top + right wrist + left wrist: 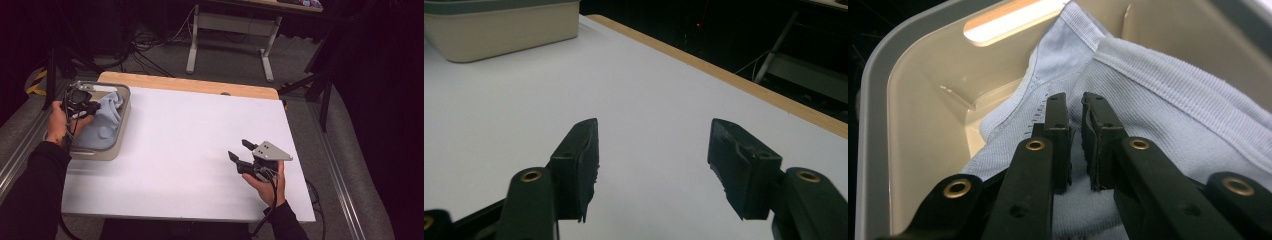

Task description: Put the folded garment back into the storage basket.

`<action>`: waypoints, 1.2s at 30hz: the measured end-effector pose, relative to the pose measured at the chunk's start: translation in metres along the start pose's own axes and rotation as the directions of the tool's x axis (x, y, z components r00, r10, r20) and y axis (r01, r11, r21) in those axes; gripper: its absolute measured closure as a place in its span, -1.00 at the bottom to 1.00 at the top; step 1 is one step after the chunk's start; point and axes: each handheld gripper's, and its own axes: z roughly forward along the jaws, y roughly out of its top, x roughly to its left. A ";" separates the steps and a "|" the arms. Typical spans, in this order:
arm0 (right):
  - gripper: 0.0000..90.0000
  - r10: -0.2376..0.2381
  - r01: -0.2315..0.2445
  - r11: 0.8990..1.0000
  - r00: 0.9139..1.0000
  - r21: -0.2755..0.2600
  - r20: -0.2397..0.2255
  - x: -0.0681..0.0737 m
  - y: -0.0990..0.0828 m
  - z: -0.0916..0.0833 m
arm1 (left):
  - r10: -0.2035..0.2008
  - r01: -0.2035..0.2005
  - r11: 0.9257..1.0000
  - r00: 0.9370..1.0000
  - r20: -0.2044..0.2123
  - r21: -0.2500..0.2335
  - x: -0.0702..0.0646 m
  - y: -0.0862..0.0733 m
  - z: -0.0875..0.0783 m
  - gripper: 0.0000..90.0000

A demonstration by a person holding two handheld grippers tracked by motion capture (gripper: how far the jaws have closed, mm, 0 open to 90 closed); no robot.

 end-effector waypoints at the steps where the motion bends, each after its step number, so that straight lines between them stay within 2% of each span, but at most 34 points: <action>1: -0.18 -0.004 0.004 1.000 1.000 0.004 0.004 0.000 -0.001 -0.001 | 0.005 -0.005 1.000 1.000 -0.002 0.010 -0.001 0.000 0.001 0.81; 7: -0.20 -0.017 0.017 1.000 1.000 0.015 0.015 0.000 -0.003 -0.001 | 0.020 -0.019 0.999 1.000 -0.021 0.037 -0.002 0.001 0.009 0.81; 12: -0.21 -0.032 0.031 0.999 0.999 0.020 0.024 -0.001 -0.004 0.000 | 0.017 -0.016 0.998 1.000 -0.010 0.062 0.000 0.001 0.016 0.79; 15: -0.22 -0.028 0.027 0.999 0.999 0.020 0.031 -0.003 -0.005 -0.002 | 0.030 -0.030 0.996 1.000 -0.003 0.087 0.001 0.001 0.021 0.79; 18: -0.23 -0.022 0.021 1.000 0.999 0.023 0.035 -0.005 -0.006 -0.003 | 0.032 -0.031 0.996 0.999 -0.010 0.086 0.002 0.002 0.021 0.77; 20: -0.23 -0.023 0.022 0.999 0.999 0.028 0.036 -0.005 -0.007 -0.003 | 0.036 -0.034 0.998 0.999 -0.029 0.060 0.002 0.002 0.018 0.73; 24: -0.23 -0.027 0.025 0.999 0.999 0.036 0.045 -0.006 -0.008 -0.005 | 0.038 -0.038 0.999 0.999 -0.031 -0.003 0.001 0.003 0.005 0.76; 27: -0.23 -0.023 0.022 0.999 0.998 0.035 0.052 -0.008 -0.009 -0.007 | 0.034 -0.035 0.999 0.999 -0.020 -0.029 0.002 0.003 -0.002 0.84; 30: -0.23 -0.025 0.023 0.999 0.997 0.031 0.077 -0.013 -0.010 -0.014 | 0.042 -0.041 0.997 0.999 0.008 -0.072 -0.004 0.003 -0.016 0.91; 32: -0.23 -0.023 0.020 0.999 0.996 0.031 0.084 -0.014 -0.010 -0.016 | 0.048 -0.046 0.996 0.999 0.019 -0.075 -0.006 0.002 -0.018 0.93; 35: -0.24 -0.008 0.004 0.999 0.995 0.034 0.097 -0.020 -0.015 -0.022 | 0.092 -0.088 0.993 0.995 0.047 -0.084 -0.015 0.003 -0.023 0.95; 36: -0.24 -0.005 0.002 0.999 0.995 0.035 0.100 -0.021 -0.016 -0.022 | 0.113 -0.109 0.992 0.991 0.068 -0.065 -0.019 0.003 -0.022 0.95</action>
